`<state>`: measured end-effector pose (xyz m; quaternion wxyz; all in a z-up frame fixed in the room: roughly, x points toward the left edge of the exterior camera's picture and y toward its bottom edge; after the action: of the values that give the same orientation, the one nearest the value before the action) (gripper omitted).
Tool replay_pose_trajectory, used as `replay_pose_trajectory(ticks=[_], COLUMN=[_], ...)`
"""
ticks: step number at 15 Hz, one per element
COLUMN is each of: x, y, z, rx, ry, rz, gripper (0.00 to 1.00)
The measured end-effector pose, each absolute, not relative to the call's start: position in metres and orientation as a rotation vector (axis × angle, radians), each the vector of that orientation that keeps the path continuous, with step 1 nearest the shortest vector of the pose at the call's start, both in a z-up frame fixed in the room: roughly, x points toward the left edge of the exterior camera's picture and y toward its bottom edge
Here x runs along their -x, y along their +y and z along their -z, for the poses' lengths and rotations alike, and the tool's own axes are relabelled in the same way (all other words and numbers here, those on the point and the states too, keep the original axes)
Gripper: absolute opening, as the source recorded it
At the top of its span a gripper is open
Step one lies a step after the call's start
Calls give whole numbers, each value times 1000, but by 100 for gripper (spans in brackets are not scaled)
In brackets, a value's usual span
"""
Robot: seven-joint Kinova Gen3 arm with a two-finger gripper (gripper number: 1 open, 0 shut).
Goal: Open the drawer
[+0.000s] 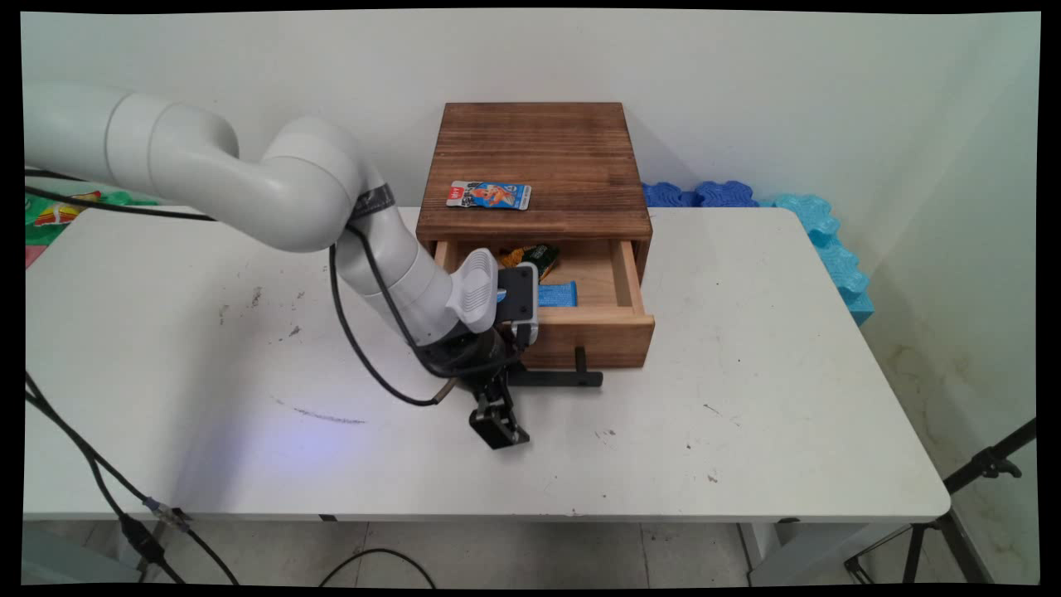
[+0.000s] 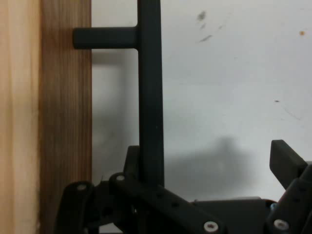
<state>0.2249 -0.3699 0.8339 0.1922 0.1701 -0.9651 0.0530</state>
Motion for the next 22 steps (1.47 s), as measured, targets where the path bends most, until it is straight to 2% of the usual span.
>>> replay_pose_trajectory(ticks=[22], x=[-212], y=[-288], z=[-850], rx=[-408], ry=[-2669], rz=[-13], gripper=[100])
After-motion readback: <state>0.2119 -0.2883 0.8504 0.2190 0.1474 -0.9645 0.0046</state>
